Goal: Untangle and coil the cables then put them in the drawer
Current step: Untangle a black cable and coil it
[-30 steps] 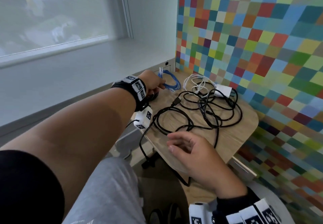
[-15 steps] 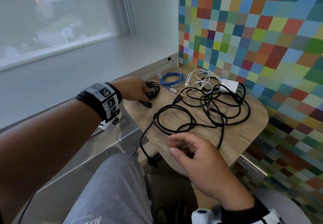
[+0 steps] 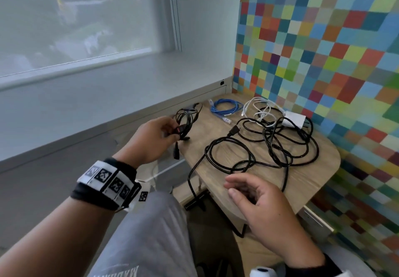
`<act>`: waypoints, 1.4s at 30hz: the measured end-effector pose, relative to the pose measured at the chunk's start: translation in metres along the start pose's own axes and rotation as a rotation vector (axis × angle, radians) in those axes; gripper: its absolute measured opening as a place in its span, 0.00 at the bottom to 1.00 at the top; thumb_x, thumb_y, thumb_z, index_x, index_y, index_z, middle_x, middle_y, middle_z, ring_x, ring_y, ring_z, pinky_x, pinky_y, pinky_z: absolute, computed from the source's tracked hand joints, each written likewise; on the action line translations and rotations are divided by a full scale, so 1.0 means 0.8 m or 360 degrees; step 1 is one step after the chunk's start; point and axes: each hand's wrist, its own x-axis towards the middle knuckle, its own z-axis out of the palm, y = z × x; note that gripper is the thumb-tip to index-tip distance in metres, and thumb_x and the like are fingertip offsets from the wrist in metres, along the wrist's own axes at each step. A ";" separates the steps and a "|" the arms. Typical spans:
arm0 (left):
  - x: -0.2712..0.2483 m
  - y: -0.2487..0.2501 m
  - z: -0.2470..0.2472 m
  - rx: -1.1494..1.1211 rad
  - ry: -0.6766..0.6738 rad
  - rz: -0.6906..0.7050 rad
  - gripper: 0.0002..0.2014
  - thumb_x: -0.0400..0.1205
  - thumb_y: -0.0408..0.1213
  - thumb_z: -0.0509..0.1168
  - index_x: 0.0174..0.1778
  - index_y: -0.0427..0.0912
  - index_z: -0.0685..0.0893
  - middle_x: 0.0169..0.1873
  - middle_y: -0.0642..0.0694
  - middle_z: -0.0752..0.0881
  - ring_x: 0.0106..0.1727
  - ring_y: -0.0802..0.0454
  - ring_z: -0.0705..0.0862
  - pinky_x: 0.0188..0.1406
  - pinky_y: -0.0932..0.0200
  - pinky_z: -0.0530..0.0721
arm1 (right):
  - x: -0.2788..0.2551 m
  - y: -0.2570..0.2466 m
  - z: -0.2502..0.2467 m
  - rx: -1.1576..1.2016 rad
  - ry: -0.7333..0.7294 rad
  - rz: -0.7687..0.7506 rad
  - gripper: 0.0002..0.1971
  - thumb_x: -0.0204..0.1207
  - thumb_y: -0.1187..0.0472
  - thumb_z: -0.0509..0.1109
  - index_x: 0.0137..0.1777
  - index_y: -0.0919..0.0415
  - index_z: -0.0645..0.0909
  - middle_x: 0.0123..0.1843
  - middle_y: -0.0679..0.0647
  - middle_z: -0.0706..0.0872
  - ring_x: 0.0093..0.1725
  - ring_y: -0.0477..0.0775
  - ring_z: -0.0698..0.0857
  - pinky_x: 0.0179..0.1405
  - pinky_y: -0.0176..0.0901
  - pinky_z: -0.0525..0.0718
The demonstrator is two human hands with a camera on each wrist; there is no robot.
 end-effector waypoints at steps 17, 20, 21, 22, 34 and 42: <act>0.086 0.019 0.053 0.0337 -0.0059 -0.0034 0.09 0.85 0.47 0.66 0.60 0.54 0.84 0.54 0.52 0.89 0.56 0.46 0.86 0.57 0.50 0.85 | -0.003 -0.006 0.007 0.0001 0.0087 0.0026 0.12 0.84 0.62 0.74 0.60 0.42 0.89 0.54 0.39 0.93 0.58 0.40 0.91 0.62 0.45 0.90; 0.103 0.028 0.058 0.0469 -0.0125 -0.0017 0.10 0.86 0.46 0.66 0.62 0.53 0.84 0.56 0.50 0.88 0.56 0.45 0.84 0.54 0.51 0.83 | -0.003 -0.006 0.007 0.0006 0.0088 0.0025 0.12 0.84 0.62 0.74 0.60 0.42 0.89 0.54 0.39 0.93 0.58 0.40 0.91 0.62 0.44 0.90; 0.107 0.030 0.058 0.0483 -0.0146 -0.0005 0.11 0.86 0.45 0.66 0.63 0.53 0.84 0.57 0.50 0.89 0.56 0.46 0.84 0.55 0.50 0.84 | -0.003 -0.006 0.007 0.0007 0.0085 0.0024 0.12 0.84 0.62 0.74 0.60 0.42 0.89 0.54 0.38 0.93 0.58 0.40 0.90 0.62 0.44 0.90; 0.110 0.030 0.057 0.0469 -0.0162 0.0000 0.11 0.86 0.45 0.67 0.63 0.53 0.84 0.58 0.50 0.89 0.57 0.46 0.84 0.58 0.49 0.84 | -0.002 -0.005 0.007 0.0010 0.0082 0.0023 0.12 0.84 0.62 0.74 0.60 0.42 0.89 0.54 0.38 0.93 0.58 0.40 0.90 0.62 0.44 0.90; 0.072 -0.001 0.055 -0.0575 0.0305 -0.0330 0.07 0.83 0.35 0.69 0.51 0.53 0.90 0.47 0.53 0.91 0.50 0.53 0.90 0.54 0.50 0.90 | -0.002 0.001 0.004 -0.0013 0.0066 -0.0016 0.13 0.84 0.61 0.75 0.62 0.42 0.88 0.55 0.38 0.93 0.59 0.40 0.90 0.60 0.41 0.90; 0.074 0.012 0.074 0.0084 -0.0053 -0.0254 0.36 0.75 0.63 0.74 0.79 0.61 0.75 0.71 0.48 0.71 0.66 0.47 0.79 0.70 0.49 0.80 | 0.001 -0.001 0.006 0.0051 0.0063 0.0030 0.13 0.83 0.63 0.75 0.60 0.43 0.89 0.54 0.40 0.93 0.59 0.41 0.91 0.61 0.42 0.90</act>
